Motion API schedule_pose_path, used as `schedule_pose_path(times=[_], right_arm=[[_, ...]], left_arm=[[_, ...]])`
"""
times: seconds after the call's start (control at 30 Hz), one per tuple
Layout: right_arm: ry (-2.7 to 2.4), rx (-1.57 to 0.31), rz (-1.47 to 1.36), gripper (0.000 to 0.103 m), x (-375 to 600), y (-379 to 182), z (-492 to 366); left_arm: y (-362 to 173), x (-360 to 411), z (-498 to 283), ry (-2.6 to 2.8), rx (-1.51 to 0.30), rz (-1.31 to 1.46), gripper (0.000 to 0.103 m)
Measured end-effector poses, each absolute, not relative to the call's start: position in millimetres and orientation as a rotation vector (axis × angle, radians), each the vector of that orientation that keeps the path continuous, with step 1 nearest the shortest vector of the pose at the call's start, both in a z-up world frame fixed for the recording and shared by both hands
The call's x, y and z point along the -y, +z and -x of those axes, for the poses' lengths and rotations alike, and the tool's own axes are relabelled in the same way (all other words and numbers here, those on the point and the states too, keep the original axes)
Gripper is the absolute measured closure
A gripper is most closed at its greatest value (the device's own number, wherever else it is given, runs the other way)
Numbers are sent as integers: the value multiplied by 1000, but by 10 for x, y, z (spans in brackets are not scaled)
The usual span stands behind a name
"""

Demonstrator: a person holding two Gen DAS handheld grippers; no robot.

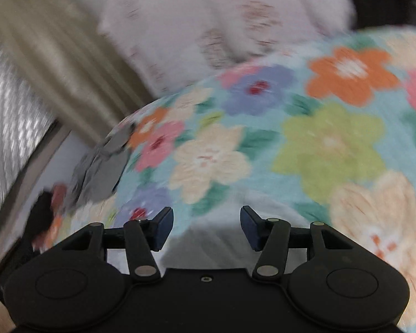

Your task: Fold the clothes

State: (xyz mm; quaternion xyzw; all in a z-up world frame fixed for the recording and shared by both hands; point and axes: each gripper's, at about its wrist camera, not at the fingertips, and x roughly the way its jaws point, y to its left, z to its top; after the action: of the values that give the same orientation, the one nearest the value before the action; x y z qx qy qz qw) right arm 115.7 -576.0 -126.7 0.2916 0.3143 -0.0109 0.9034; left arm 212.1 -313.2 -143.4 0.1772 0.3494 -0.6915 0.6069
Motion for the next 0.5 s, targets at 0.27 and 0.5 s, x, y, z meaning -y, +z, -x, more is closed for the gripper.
schedule_pose_path(times=[0.27,0.5], right_arm=[[16,-902,-385,44,5357,-1434,-1503],[62,-1144,-269,43,5194,-1585,-922]], left_arm=[[-1359,3026,-2155,-1535,-888,-380,53],[-1259,2671,-2516,-1418,-972,-206,49]])
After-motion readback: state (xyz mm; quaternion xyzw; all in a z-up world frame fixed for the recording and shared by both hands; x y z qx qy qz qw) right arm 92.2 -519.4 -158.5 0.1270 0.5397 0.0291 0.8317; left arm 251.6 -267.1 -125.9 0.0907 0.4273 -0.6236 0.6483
